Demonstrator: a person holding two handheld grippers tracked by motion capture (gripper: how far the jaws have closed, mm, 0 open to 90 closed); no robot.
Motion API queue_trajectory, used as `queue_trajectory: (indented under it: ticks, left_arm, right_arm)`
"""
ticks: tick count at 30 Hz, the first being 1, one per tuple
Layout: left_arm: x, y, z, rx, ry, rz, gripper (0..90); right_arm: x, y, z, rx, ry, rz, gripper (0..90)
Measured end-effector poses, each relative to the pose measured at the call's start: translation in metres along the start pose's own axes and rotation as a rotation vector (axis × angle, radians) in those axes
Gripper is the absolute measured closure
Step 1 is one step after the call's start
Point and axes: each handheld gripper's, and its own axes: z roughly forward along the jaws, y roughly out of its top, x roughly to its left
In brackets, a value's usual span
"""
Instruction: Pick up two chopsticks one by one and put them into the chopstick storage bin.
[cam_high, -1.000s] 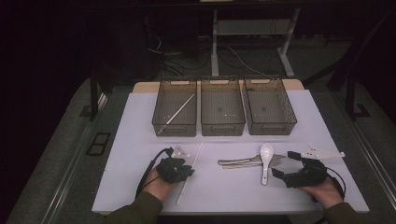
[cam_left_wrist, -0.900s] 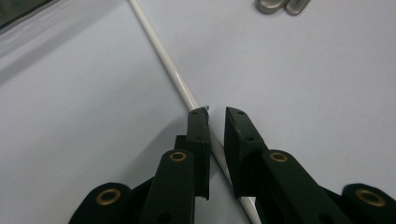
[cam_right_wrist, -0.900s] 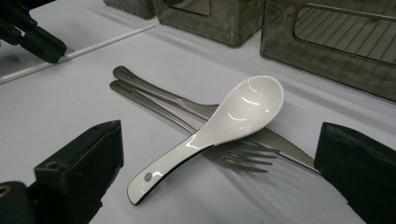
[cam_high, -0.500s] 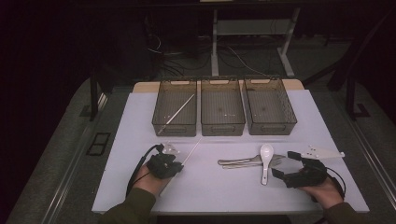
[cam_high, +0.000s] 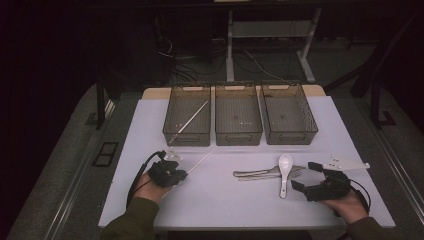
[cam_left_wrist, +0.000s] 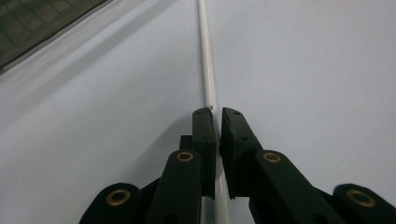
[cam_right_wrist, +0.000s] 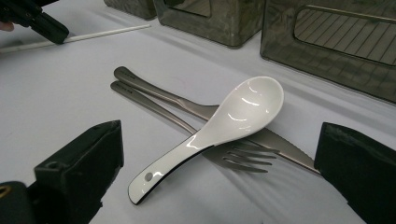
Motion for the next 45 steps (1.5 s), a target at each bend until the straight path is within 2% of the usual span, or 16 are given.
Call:
queue_trajectory:
  ticks: [3,5,7,9,10,13,15,19,23,30,34,39,42,43,45]
  left_arm:
    - [0.001,0.000,0.000,-0.013,-0.002,0.005,82.6]
    - [0.003,0.000,-0.001,-0.048,-0.010,0.000,80.7]
    - [0.004,0.001,-0.001,-0.081,-0.020,-0.033,79.4]
    - [0.006,0.002,0.001,-0.096,-0.030,-0.049,79.4]
    - [0.007,0.002,0.002,-0.099,-0.033,-0.048,79.4]
    - [0.010,0.001,0.007,-0.120,-0.062,-0.097,79.6]
    - [0.011,0.001,0.011,-0.116,-0.065,-0.104,80.2]
    - [0.009,-0.001,0.012,-0.116,-0.063,-0.099,81.7]
    - [0.008,0.000,0.012,-0.108,-0.048,-0.071,83.1]
    - [0.008,0.001,0.011,-0.096,-0.054,-0.064,84.2]
    - [0.005,0.003,0.010,-0.094,-0.076,-0.055,84.5]
    - [0.000,0.008,0.003,-0.139,-0.091,-0.028,84.5]
    - [-0.001,0.009,-0.002,-0.176,-0.098,-0.028,84.5]
    - [-0.002,0.009,-0.003,-0.190,-0.099,-0.045,84.5]
    - [-0.001,0.009,-0.007,-0.215,-0.105,-0.046,84.5]
  right_arm:
    - [0.000,0.000,0.000,0.000,0.001,0.000,1.3]
    - [0.000,0.000,0.000,-0.001,0.001,0.000,1.3]
    - [0.000,0.000,0.000,0.001,-0.002,0.000,1.3]
    - [0.000,0.000,0.000,0.001,-0.002,0.000,1.3]
    - [0.000,0.000,0.000,0.002,-0.001,-0.003,1.3]
    - [0.000,0.000,0.000,0.001,-0.002,-0.003,1.3]
    - [0.000,0.000,0.000,0.001,-0.002,-0.003,1.3]
    - [0.000,0.000,0.000,0.001,-0.001,-0.004,1.3]
    - [0.000,0.000,0.000,0.000,0.000,-0.004,1.3]
    - [0.000,0.000,0.000,0.003,0.001,-0.007,1.3]
    - [0.001,0.000,0.000,0.000,0.000,-0.003,1.3]
    - [0.000,0.000,-0.001,-0.004,0.000,-0.006,1.3]
    - [0.000,0.000,-0.002,-0.005,0.000,-0.004,1.3]
    - [0.000,0.000,-0.002,-0.004,0.000,-0.004,1.3]
    - [0.000,0.000,-0.001,-0.004,-0.001,-0.004,1.3]
